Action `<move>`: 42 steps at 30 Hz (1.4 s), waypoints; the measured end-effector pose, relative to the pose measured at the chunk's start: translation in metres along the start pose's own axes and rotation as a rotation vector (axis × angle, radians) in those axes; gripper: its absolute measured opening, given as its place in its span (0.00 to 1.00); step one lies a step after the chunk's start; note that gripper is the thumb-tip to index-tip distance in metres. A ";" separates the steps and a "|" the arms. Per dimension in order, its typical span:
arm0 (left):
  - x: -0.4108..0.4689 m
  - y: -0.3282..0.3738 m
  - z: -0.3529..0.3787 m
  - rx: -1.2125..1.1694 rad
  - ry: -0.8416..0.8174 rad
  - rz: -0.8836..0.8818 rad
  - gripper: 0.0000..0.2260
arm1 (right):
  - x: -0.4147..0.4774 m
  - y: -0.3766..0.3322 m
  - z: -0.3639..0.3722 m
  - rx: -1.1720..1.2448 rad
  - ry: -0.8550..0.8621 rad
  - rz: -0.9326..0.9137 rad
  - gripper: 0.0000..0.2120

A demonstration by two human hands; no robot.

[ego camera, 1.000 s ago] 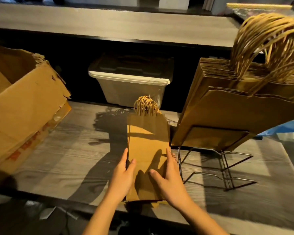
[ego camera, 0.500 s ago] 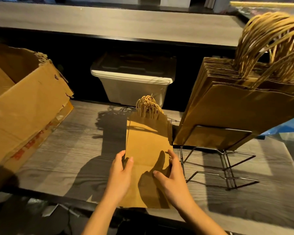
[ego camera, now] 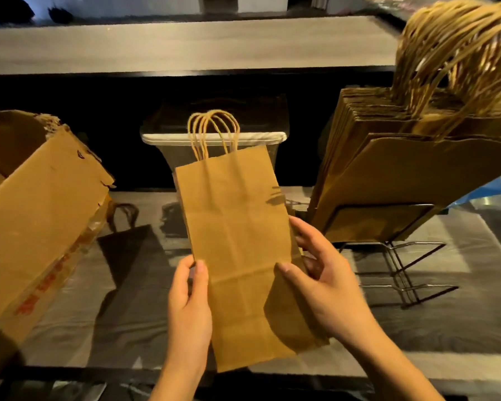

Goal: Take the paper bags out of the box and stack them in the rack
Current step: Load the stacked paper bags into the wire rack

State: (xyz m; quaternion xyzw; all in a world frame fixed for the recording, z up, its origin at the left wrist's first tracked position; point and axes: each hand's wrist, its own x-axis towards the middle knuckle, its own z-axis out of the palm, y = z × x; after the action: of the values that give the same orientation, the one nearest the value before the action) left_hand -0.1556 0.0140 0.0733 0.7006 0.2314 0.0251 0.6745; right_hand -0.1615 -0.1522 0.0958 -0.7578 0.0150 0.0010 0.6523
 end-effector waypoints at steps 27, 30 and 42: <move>-0.007 0.096 0.151 -0.025 -0.646 0.405 0.12 | 0.050 -0.033 -0.127 -0.082 0.620 -0.352 0.20; -0.004 0.097 0.161 -0.037 -0.618 0.392 0.14 | 0.056 -0.021 -0.133 -0.130 0.618 -0.380 0.20; -0.004 0.042 0.172 0.311 -0.525 0.322 0.15 | 0.043 0.047 -0.152 -0.459 0.568 -0.276 0.36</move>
State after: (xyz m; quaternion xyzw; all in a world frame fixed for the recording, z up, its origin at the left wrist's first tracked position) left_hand -0.0871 -0.1473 0.0994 0.8051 -0.0625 -0.0854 0.5836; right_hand -0.1220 -0.3103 0.0710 -0.8490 0.0923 -0.2930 0.4299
